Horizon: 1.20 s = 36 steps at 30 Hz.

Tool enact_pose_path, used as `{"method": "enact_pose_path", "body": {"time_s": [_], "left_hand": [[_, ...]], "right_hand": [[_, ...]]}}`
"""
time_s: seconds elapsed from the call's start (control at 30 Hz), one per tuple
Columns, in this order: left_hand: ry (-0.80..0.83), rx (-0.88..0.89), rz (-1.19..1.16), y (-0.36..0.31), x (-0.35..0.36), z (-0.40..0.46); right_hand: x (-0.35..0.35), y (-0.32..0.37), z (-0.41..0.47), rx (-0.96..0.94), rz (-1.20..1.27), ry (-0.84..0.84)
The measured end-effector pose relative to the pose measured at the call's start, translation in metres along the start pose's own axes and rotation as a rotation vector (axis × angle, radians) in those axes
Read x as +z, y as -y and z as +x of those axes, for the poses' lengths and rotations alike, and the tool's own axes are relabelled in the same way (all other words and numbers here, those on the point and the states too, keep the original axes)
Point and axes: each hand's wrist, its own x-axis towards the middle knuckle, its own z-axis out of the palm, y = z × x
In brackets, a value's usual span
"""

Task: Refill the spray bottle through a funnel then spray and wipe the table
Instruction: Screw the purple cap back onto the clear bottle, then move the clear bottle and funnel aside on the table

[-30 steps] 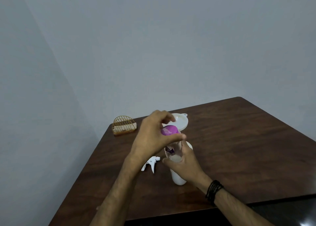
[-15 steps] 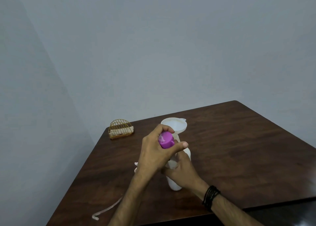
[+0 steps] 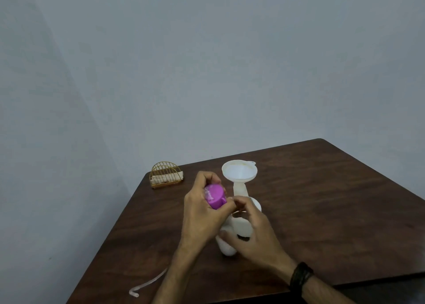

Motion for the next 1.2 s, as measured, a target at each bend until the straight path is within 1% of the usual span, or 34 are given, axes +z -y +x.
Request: {"method": "enact_pose_path", "body": {"time_s": [0.07,0.1,0.17,0.2,0.23,0.33,0.43,0.5,0.63,0.73,0.87,0.97,1.03,1.1,1.13,1.2], "left_hand": [[-0.078,0.005,0.028,0.006,-0.004,0.001],[-0.104,-0.010,0.039,0.009,-0.004,0.002],[-0.127,-0.051,0.038,0.013,-0.001,0.003],[-0.129,-0.065,0.031,0.015,0.002,0.003],[-0.127,-0.074,0.018,0.016,0.004,0.003],[-0.125,-0.099,-0.031,0.022,0.012,-0.002],[-0.113,-0.171,-0.057,0.030,0.020,-0.012],[-0.099,-0.223,-0.073,0.034,0.023,-0.018],[-0.074,-0.307,-0.099,0.046,0.028,-0.026],[-0.058,-0.351,-0.106,0.052,0.032,-0.029],[-0.120,-0.318,-0.115,0.047,0.035,-0.031],[-0.142,-0.252,-0.111,0.033,0.036,-0.029],[-0.153,-0.209,-0.111,0.024,0.036,-0.027],[-0.184,-0.174,-0.131,0.017,0.036,-0.024],[-0.187,-0.162,-0.136,0.015,0.037,-0.022],[-0.146,-0.157,-0.150,0.009,0.043,-0.019]], "right_hand": [[-0.009,-0.004,-0.004,-0.028,-0.023,-0.229],[-0.012,-0.007,-0.004,-0.007,-0.037,-0.331],[-0.015,-0.012,0.003,0.071,-0.052,-0.474],[-0.016,-0.013,0.008,0.115,-0.041,-0.504],[-0.016,-0.014,0.014,0.157,-0.030,-0.499],[-0.018,-0.015,0.034,0.234,-0.006,-0.389],[-0.018,-0.020,0.053,0.303,0.078,-0.291],[-0.019,-0.022,0.062,0.301,0.111,-0.245],[-0.020,-0.020,0.075,0.237,0.142,-0.184],[-0.019,-0.020,0.083,0.175,0.219,-0.204],[-0.029,-0.003,0.100,0.168,0.485,-0.349],[-0.058,0.010,0.110,0.131,0.532,-0.421],[-0.083,0.010,0.112,0.161,0.446,-0.406],[-0.113,0.000,0.108,0.251,0.252,-0.308],[-0.128,-0.006,0.105,0.306,0.101,-0.222],[-0.158,-0.019,0.095,0.420,-0.318,-0.019]]}}
